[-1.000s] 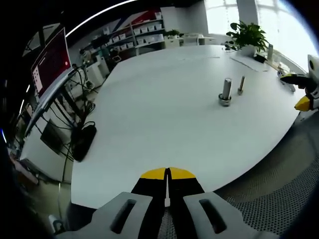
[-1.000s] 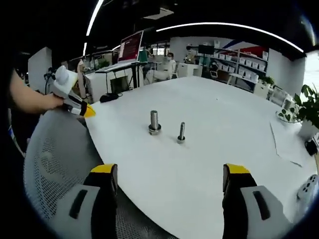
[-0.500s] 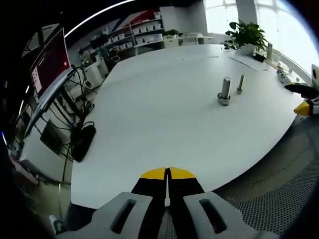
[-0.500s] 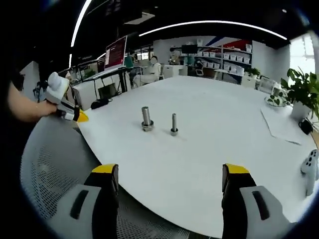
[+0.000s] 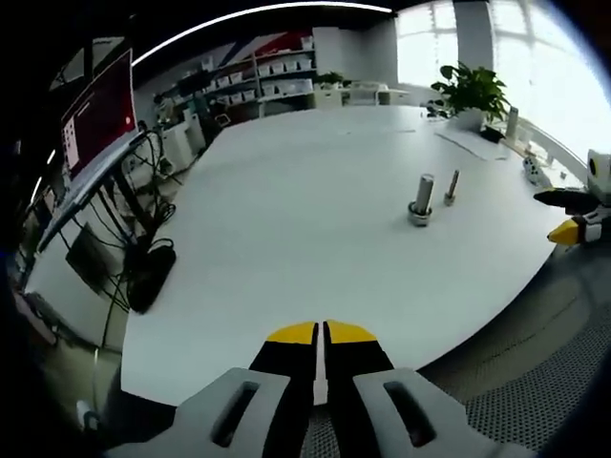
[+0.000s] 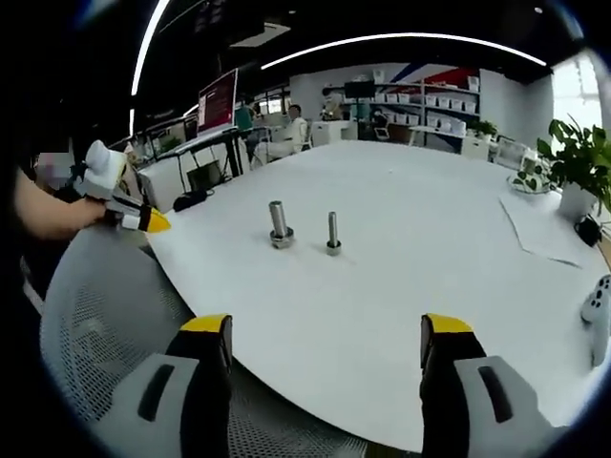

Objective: Place the washer onto the threaded stud by aligning its center hole with the stud, sliding it down to the base, and recovering from edge contact or off-axis alignment until the washer reaches the visible bottom stop.

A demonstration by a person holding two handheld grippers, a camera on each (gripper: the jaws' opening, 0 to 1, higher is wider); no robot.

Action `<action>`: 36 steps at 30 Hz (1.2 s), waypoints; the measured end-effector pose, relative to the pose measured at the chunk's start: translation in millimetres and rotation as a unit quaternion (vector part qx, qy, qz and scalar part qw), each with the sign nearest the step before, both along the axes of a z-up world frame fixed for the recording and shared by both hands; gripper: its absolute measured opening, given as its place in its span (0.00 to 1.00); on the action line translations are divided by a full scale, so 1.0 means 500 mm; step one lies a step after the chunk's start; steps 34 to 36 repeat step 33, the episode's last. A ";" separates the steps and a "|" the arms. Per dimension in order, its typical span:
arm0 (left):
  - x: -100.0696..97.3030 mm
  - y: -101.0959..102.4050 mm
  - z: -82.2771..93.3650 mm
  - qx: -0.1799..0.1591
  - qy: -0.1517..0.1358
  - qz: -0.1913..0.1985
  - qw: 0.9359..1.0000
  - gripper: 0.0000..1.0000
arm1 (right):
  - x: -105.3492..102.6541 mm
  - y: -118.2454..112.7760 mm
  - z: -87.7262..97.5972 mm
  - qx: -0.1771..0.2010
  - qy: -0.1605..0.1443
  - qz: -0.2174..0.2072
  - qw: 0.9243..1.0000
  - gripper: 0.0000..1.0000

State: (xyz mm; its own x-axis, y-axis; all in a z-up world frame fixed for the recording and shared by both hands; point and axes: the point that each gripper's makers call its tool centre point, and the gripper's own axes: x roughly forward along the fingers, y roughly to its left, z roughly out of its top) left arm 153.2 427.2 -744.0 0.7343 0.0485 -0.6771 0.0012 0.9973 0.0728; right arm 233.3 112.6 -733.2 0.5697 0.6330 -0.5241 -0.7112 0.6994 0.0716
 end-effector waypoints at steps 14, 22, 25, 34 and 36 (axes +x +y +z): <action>-0.006 0.001 -0.010 0.011 0.017 -0.005 1.000 0.00 | -0.005 0.000 -0.007 -0.003 0.014 0.001 1.000 0.76; -0.005 0.001 -0.008 0.011 0.015 -0.004 1.000 0.00 | -0.010 -0.002 -0.018 -0.017 0.028 0.006 0.999 0.75; -0.005 0.001 -0.007 0.011 0.014 -0.004 1.000 0.00 | -0.013 0.000 -0.021 -0.020 0.032 0.010 0.999 0.75; -0.004 0.004 -0.009 0.013 0.014 -0.002 1.000 0.00 | -0.015 0.002 -0.023 -0.015 0.038 0.013 0.999 0.75; -0.004 0.004 -0.009 0.013 0.014 -0.002 1.000 0.00 | -0.015 0.002 -0.023 -0.015 0.038 0.013 0.999 0.75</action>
